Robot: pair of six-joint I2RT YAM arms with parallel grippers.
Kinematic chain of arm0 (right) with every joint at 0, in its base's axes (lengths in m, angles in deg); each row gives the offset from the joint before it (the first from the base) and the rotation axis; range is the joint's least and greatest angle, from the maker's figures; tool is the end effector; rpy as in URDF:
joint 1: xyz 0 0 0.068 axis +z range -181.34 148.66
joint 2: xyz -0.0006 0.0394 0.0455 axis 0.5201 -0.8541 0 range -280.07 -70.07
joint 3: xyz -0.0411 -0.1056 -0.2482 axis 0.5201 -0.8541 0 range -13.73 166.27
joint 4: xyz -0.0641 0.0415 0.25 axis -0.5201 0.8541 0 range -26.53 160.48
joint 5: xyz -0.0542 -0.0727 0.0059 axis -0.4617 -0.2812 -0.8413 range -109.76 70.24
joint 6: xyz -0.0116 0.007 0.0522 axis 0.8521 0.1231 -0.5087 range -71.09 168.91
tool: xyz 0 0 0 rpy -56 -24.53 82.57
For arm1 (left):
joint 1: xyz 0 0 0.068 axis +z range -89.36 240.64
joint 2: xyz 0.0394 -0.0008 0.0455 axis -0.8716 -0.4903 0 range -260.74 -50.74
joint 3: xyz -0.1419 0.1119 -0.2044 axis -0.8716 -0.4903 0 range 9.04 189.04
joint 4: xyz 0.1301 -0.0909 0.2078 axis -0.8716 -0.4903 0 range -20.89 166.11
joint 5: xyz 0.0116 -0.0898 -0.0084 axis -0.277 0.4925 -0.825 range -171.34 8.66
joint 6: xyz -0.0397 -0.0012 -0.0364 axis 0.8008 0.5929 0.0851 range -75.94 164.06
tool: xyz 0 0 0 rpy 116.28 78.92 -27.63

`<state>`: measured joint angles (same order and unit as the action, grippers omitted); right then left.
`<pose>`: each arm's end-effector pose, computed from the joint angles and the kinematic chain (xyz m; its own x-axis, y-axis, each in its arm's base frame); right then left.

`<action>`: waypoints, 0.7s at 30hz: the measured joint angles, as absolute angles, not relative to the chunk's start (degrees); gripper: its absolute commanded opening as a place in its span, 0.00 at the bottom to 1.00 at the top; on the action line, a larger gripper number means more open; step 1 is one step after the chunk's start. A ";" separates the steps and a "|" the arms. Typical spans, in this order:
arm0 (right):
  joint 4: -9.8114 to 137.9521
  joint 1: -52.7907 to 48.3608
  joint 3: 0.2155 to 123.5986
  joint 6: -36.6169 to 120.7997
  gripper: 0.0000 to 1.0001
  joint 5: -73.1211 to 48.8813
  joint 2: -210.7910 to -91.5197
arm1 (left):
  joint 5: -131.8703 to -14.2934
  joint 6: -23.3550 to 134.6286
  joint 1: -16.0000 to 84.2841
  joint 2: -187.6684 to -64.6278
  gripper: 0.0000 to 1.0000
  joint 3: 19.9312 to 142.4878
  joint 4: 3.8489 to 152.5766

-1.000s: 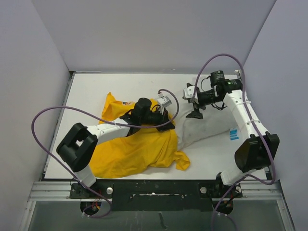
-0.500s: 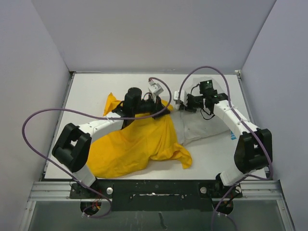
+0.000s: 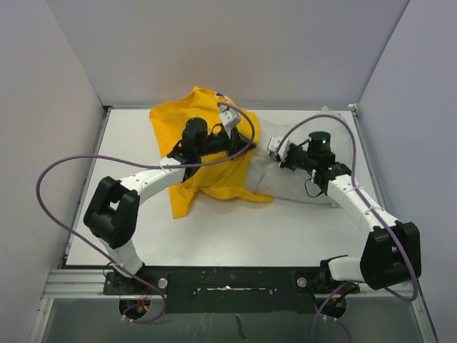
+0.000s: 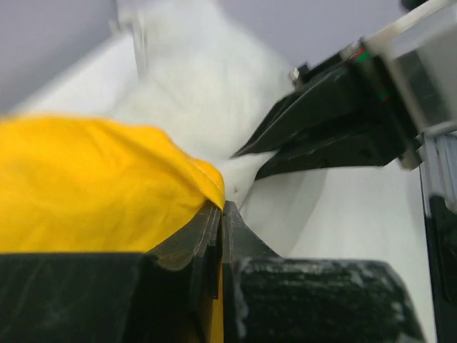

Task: Put the pillow into the pillowcase
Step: Stuff the pillow into the pillowcase.

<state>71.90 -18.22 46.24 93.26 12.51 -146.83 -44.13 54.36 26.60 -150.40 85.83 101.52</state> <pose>0.2932 0.0879 0.3128 0.1663 -0.5682 -0.8059 -0.7636 0.4429 -0.4698 0.3324 -0.2505 0.3385 -0.1330 -0.0819 -0.9877 0.9378 0.3121 -0.1522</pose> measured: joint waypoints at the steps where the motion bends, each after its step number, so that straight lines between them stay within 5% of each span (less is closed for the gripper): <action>1: 70.65 -17.82 41.67 94.84 0.13 13.63 -145.89 | -44.09 54.45 26.29 -150.40 0.00 81.46 103.14; 6: 77.98 -16.91 29.28 106.27 0.38 22.85 -144.33 | -45.51 54.69 22.82 -150.81 0.00 61.20 104.27; 15: 115.83 -21.50 51.37 120.91 0.99 37.47 -139.59 | -50.32 54.12 16.39 -146.49 0.00 48.13 115.35; 21: 117.06 -28.90 68.97 112.00 0.98 35.64 -146.80 | -52.07 54.25 16.37 -145.79 0.00 45.27 119.22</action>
<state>117.06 -28.90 68.97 112.00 35.64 -146.80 -52.07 54.25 16.37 -145.79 45.27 119.22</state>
